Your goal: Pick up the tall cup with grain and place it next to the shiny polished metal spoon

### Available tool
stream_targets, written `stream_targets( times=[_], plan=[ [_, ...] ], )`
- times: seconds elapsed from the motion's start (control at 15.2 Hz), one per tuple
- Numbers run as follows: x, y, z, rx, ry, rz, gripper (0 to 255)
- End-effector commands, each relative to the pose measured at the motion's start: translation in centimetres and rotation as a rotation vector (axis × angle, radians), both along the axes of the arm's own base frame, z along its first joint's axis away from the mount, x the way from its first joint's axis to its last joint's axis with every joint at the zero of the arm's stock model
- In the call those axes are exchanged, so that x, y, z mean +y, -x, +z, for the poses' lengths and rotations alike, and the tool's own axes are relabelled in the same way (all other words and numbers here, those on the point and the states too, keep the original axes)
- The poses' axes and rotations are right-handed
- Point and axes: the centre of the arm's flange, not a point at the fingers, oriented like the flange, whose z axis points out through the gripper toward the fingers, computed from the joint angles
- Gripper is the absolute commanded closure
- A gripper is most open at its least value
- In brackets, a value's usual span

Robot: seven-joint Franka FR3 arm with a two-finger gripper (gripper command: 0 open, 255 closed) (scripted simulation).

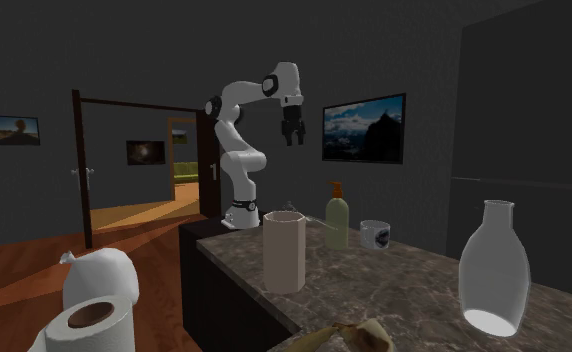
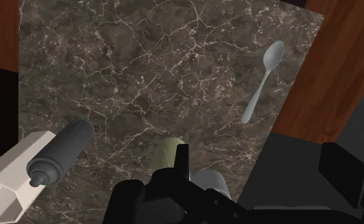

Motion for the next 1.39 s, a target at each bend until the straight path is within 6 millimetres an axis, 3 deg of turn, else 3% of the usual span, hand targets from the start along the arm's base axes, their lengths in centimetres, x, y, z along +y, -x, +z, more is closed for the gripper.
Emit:
stream_targets(
  times=[0.0,1.32],
  plan=[
    [0.0,0.0,0.0,0.0,0.0,0.0,0],
    [-17.7,-15.8,-10.9,-0.005,0.028,0.05,0]
  ],
)
